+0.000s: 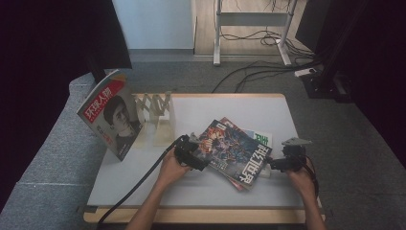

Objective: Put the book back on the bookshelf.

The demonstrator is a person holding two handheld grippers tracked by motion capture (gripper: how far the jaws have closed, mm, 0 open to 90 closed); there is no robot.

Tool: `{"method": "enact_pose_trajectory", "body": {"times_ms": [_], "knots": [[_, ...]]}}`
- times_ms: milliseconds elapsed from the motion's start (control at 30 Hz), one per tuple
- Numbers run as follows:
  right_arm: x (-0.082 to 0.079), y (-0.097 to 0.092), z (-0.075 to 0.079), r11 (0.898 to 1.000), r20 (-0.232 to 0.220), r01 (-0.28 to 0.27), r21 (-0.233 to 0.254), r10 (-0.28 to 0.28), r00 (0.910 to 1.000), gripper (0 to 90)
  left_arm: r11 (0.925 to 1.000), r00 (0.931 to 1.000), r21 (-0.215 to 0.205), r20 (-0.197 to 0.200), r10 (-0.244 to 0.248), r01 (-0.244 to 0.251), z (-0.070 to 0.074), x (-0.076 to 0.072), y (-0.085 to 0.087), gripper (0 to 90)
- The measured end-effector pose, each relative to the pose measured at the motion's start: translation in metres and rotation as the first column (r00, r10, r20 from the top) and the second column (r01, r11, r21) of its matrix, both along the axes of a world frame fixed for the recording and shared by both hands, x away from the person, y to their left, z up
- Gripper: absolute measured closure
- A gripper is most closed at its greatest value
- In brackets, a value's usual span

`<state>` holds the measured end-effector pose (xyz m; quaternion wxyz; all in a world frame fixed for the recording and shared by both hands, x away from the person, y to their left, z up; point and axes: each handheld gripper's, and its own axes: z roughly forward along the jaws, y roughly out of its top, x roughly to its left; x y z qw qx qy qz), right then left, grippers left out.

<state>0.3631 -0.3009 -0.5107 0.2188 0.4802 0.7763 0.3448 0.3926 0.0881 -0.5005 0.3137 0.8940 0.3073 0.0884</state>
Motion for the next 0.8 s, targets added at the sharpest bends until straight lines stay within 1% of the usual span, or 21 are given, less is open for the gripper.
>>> {"method": "enact_pose_trajectory", "body": {"times_ms": [167,233,467,633,700,733,800], "knots": [[0.005,-0.001,0.0,1.0,0.002,0.012,0.002,-0.012,0.9999,0.0,0.9998,0.9999,-0.02,-0.012,-0.003,0.003,-0.001,-0.006,0.003,0.0],[0.008,-0.002,0.0,1.0,0.001,0.018,0.004,-0.018,0.9998,0.0,0.9994,0.9998,-0.035,-0.018,-0.004,0.004,-0.001,-0.01,0.005,0.0],[0.018,-0.001,0.001,1.0,-0.003,0.03,-0.008,-0.03,0.9995,0.0,0.9985,0.9997,-0.054,-0.021,-0.008,0.007,-0.002,-0.026,0.008,0.0],[0.027,0.001,0.002,0.999,-0.009,0.036,-0.023,-0.037,0.9993,0.0,0.998,0.9992,-0.056,-0.027,-0.03,0.029,-0.003,-0.036,0.009,0.0],[0.03,0.002,0.003,0.999,-0.012,0.04,-0.025,-0.04,0.9991,0.0,0.9982,0.9988,-0.044,-0.026,-0.043,0.041,-0.004,-0.041,0.008,0.0],[0.032,0.002,0.003,0.999,-0.014,0.041,-0.025,-0.041,0.999,0.0,0.998,0.9986,-0.046,-0.028,-0.044,0.043,-0.004,-0.042,0.008,0.0],[0.035,0.003,0.003,0.999,-0.014,0.044,-0.026,-0.045,0.9989,0.0,0.9956,0.9967,-0.071,-0.049,-0.065,0.062,-0.005,-0.045,0.008,0.0]]}}
